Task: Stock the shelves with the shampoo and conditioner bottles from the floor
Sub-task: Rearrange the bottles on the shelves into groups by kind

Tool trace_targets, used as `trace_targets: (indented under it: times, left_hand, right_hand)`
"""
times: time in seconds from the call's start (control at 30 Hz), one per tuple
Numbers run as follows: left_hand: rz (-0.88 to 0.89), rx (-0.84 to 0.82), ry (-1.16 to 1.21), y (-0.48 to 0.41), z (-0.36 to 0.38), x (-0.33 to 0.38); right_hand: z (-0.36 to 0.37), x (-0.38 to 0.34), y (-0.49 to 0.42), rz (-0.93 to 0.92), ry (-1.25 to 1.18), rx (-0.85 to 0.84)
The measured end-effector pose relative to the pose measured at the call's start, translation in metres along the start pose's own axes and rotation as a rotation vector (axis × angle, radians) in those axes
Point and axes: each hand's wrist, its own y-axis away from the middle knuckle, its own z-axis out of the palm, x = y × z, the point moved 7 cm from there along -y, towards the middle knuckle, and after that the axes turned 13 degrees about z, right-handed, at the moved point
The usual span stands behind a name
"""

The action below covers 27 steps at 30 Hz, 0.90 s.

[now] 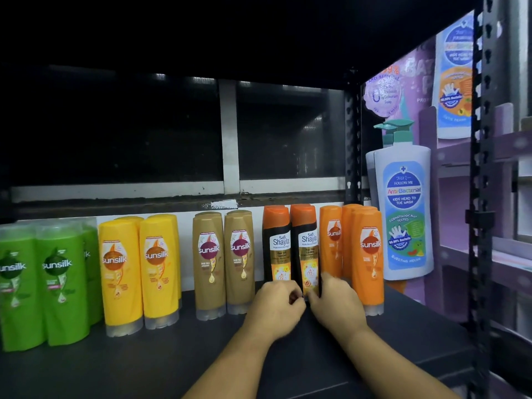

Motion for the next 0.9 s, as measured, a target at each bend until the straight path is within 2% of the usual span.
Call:
trace_targets:
  times: [0.13, 0.27, 0.47, 0.63, 0.77, 0.83, 0.9]
  left_hand:
    - [0.070, -0.215, 0.009, 0.005, 0.012, 0.005]
    - [0.113, -0.286, 0.017, 0.004, 0.019, 0.010]
    - [0.098, -0.427, 0.076, 0.010, 0.036, 0.022]
    - [0.112, -0.630, 0.016, 0.018, 0.050, 0.030]
    - [0.107, -0.632, -0.012, 0.015, 0.048, 0.037]
    - [0.084, -0.526, -0.017, 0.003, 0.044, 0.045]
    - [0.053, -0.336, 0.047, -0.014, 0.039, 0.062]
  right_hand:
    - [-0.002, 0.002, 0.012, -0.118, 0.056, -0.138]
    - [-0.013, 0.021, 0.034, -0.234, 0.134, -0.343]
    - [-0.056, 0.047, 0.060, -0.331, 0.234, -0.453]
    - [-0.071, 0.089, 0.057, -0.280, 0.245, -0.457]
    - [-0.064, 0.102, 0.061, -0.279, 0.247, -0.398]
    - [-0.062, 0.101, 0.063, -0.273, 0.253, -0.350]
    - [-0.062, 0.101, 0.065, -0.266, 0.251, -0.328]
